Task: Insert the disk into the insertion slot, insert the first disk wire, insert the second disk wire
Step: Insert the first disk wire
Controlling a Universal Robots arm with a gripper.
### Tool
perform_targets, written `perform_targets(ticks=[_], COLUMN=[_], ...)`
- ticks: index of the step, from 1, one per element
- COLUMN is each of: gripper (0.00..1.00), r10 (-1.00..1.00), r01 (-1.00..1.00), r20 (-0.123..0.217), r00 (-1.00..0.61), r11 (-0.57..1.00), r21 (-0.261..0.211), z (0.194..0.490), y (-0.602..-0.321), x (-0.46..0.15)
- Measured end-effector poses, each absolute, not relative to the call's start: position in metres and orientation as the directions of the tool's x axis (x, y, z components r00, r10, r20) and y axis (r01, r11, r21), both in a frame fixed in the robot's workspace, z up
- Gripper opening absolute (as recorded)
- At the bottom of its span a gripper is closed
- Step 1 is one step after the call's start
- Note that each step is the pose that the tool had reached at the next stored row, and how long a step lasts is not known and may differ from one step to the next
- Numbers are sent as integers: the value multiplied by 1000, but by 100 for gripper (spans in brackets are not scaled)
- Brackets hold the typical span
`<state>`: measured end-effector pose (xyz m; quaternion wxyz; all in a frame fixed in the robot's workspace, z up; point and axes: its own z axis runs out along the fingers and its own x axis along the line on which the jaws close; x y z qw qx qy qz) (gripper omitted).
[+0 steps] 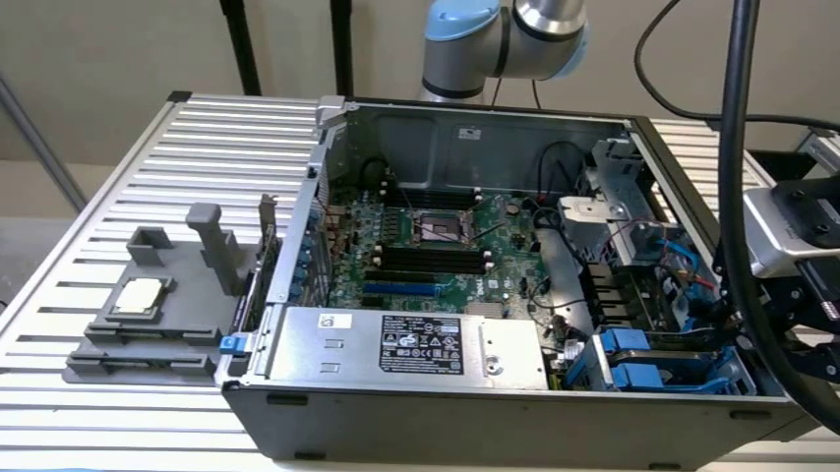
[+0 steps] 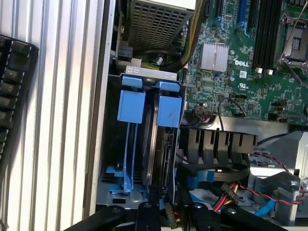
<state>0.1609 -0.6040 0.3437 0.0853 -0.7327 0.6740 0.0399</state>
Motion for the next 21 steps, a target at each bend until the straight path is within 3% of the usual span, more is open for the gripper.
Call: perform_targets(ticks=[3,4,9,21], gripper=[27,20,17,17], r10=[-980,-980,-980,-981], r01=[-994,-994,-994,-993], r20=[-175,-175,-176,-166], r00=[93,94,97,99], r11=[-82,-83,-86,-88], r21=[-71,-71,-71,-74], z=[344,344,344,343], y=[-604,-604,-604,-603], x=[161,161,157,133])
